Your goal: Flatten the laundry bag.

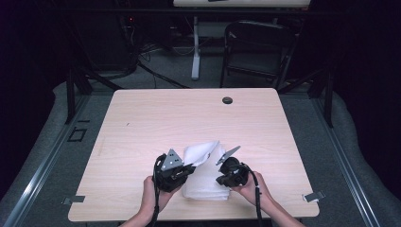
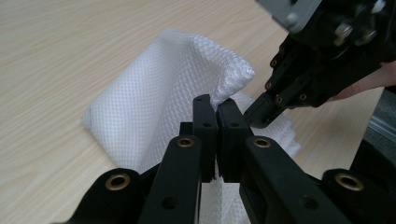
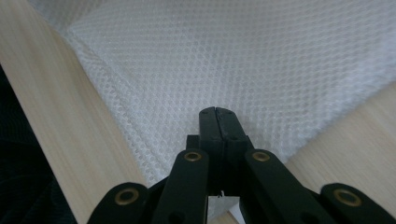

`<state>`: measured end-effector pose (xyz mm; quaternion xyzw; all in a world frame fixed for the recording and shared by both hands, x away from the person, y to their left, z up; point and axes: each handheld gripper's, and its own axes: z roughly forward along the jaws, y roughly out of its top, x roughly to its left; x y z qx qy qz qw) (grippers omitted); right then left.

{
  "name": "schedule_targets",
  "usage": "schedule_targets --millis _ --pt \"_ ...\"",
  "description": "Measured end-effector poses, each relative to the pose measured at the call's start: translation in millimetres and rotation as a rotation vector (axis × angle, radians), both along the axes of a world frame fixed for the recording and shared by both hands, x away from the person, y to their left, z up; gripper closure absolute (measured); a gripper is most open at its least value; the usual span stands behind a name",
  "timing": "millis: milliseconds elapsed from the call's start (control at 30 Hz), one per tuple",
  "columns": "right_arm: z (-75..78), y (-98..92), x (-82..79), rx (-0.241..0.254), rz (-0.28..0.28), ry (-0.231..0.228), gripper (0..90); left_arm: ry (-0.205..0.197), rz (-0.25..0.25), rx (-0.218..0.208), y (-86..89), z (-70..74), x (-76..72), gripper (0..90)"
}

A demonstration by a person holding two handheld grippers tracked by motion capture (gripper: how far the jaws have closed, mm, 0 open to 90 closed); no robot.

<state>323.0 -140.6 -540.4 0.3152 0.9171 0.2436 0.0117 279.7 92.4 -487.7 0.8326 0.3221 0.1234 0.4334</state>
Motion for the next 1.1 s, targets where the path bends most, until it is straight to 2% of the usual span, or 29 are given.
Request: schedule_targets --millis 167,267,300,367,633,767,900,1100 --pt "-13.8 4.5 2.0 0.009 -0.019 0.026 90.0 -0.006 0.022 0.022 11.6 -1.4 0.5 88.3" --pt "-13.7 4.0 1.5 0.008 -0.015 0.020 90.0 -0.018 0.043 0.048 20.8 -1.3 1.3 88.5" --pt "-13.0 3.6 2.2 -0.010 0.001 0.022 90.0 -0.018 0.050 0.052 24.3 -1.4 1.6 88.6" --pt "-12.8 4.0 1.1 -0.008 0.001 0.025 90.0 -0.021 0.073 0.056 32.0 -2.0 1.4 88.9" --pt "-12.4 3.0 -1.0 -0.015 0.009 0.034 90.0 -0.002 0.129 0.115 61.5 -9.9 1.1 89.2" --pt "-10.6 3.1 -1.6 -0.018 0.018 0.040 89.1 0.029 0.149 0.138 73.3 -15.3 2.7 89.1" --pt "0.6 -1.6 -4.8 0.026 0.032 0.007 88.3 0.042 0.156 0.150 78.6 -18.1 3.8 89.0" --pt "21.2 -18.3 -8.7 0.089 0.011 -0.052 88.4 0.065 0.162 0.166 81.3 -22.3 6.7 88.9"
